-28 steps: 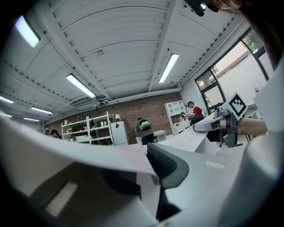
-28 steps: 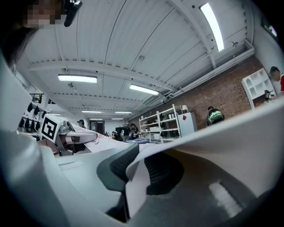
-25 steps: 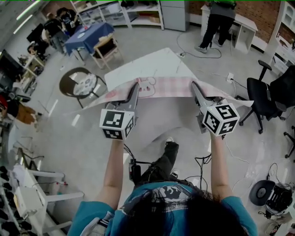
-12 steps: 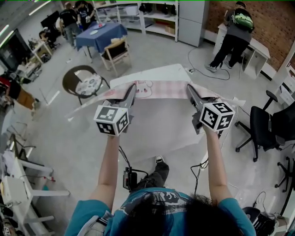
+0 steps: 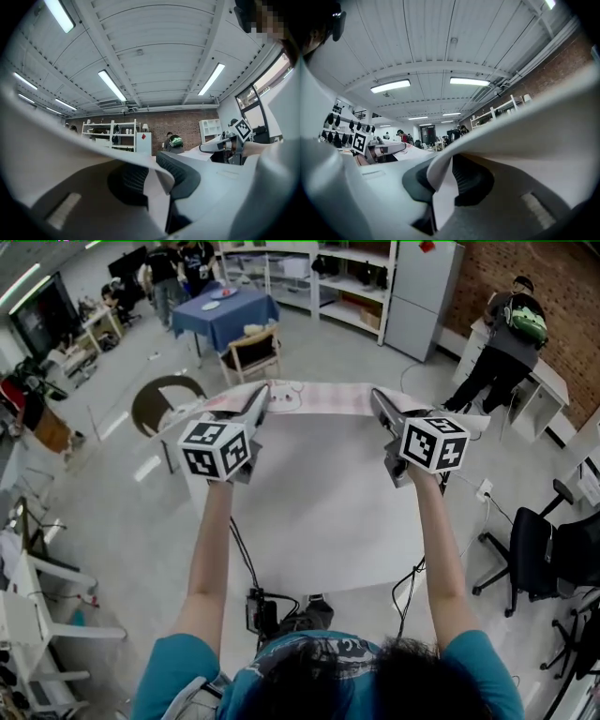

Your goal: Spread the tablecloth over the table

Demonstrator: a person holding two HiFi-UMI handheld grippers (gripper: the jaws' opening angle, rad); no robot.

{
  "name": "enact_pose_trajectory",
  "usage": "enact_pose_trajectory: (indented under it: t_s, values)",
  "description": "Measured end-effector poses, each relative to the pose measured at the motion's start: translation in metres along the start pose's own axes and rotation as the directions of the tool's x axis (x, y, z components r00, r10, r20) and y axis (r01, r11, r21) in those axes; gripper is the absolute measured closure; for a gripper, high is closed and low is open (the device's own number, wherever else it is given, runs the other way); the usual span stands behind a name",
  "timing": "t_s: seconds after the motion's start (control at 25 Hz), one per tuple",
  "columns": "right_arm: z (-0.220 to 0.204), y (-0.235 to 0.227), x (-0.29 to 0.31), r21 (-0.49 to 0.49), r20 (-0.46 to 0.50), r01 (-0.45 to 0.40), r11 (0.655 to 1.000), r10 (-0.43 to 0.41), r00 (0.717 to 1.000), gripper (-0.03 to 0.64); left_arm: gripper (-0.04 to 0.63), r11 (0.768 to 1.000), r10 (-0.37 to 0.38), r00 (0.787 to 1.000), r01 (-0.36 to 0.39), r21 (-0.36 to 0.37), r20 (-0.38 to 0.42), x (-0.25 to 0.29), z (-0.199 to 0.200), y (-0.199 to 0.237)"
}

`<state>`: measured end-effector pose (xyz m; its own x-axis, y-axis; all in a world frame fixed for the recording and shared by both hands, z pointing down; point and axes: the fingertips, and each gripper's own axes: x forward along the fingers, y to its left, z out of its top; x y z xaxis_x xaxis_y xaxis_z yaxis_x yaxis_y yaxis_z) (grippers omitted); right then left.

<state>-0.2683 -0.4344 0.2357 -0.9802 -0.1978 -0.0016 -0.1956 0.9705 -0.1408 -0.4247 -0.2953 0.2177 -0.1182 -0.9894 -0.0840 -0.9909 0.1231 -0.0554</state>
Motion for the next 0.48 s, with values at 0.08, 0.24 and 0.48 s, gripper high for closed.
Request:
enact_pose_trajectory:
  t_s: [0.08, 0.24, 0.48]
  values:
    - [0.019, -0.012, 0.030, -0.005, 0.027, -0.010, 1.000, 0.010, 1.000, 0.575, 0.523, 1.000, 0.013, 1.000, -0.013, 0.010, 0.018, 0.023, 0.016, 0.025]
    - [0.069, -0.027, 0.076, -0.075, 0.111, -0.014, 0.997, 0.022, 0.994, 0.575, 0.525, 0.992, 0.019, 0.994, -0.032, 0.118, 0.105, 0.060, 0.060, 0.060]
    - [0.144, -0.017, 0.082, -0.277, 0.274, -0.031, 0.960, 0.110, 0.956, 0.574, 0.523, 0.948, -0.024, 0.953, -0.074, 0.310, 0.301, 0.065, 0.126, 0.060]
